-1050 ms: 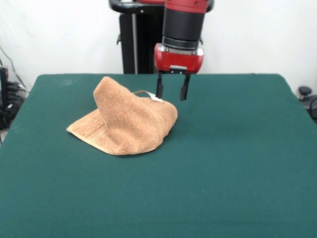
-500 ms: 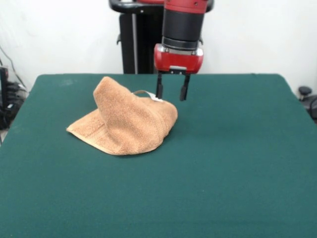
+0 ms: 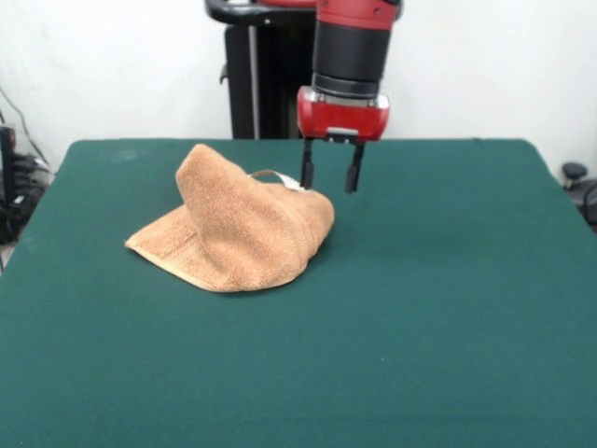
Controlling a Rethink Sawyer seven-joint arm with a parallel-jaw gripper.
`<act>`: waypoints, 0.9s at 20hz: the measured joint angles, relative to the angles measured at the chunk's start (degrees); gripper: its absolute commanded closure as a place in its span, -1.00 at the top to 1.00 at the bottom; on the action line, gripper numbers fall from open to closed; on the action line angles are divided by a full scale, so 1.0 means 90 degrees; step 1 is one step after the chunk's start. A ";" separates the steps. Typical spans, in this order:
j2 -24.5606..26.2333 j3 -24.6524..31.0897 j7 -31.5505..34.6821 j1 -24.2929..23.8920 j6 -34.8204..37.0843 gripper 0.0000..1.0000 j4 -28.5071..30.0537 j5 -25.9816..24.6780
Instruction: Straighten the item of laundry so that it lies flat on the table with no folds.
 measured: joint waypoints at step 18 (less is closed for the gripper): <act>0.1094 0.0004 0.0000 0.0149 -0.0686 1.00 -0.0009 0.0012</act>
